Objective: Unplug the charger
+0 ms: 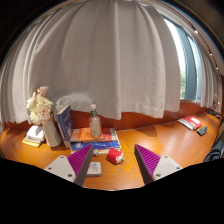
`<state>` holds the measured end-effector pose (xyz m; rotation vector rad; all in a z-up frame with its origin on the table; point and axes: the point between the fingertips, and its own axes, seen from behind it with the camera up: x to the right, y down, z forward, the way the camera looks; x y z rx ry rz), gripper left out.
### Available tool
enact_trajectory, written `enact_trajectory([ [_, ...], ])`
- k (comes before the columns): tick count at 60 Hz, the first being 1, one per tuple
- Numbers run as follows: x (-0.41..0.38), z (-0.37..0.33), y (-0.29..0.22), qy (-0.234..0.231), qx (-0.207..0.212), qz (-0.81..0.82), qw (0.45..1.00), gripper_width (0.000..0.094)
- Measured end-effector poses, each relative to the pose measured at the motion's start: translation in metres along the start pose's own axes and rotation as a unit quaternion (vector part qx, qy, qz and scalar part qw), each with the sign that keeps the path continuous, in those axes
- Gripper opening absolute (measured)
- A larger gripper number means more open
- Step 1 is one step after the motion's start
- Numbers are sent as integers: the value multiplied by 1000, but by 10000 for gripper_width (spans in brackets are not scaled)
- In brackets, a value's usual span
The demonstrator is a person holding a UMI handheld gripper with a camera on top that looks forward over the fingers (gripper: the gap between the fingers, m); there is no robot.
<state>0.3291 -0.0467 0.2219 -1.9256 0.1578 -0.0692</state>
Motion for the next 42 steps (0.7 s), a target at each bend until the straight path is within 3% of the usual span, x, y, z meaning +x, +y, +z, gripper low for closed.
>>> enact_trajectory([
  [7,-37,-50,-20,-9,31,7,999,832],
  [14,-78,-86,-9,-17,32,-8,999,832],
  [30,-173,-134,69,-78,-44,-35,995,855],
  [42,-217,-157,93,-112,-50,-62,990,854],
])
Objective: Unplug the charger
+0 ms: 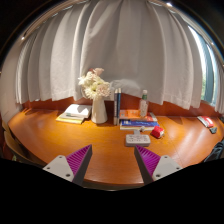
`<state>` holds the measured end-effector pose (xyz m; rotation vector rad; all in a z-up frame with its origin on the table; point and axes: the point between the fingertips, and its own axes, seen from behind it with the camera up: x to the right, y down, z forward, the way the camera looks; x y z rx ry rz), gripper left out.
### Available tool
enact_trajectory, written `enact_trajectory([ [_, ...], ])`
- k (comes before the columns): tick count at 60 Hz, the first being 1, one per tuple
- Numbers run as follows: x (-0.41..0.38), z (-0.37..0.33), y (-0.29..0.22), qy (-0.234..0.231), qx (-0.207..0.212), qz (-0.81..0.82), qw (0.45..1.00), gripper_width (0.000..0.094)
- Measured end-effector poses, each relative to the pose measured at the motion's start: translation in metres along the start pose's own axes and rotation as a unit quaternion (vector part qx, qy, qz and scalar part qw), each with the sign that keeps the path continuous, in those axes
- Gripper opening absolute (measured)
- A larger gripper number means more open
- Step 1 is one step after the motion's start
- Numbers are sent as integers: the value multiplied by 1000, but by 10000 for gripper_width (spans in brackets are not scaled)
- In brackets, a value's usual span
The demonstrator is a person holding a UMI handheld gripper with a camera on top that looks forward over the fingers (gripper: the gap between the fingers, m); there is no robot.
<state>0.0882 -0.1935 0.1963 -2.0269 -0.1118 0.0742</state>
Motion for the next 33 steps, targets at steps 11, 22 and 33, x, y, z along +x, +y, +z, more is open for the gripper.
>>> enact_trajectory([
  [11,-18,-4,9,-9,-6,-2,1000,857],
  [22,-21,-5,12,-7,-7,2,1000,859],
  [33,-19,-6,10,0,-3,8,1000,861],
])
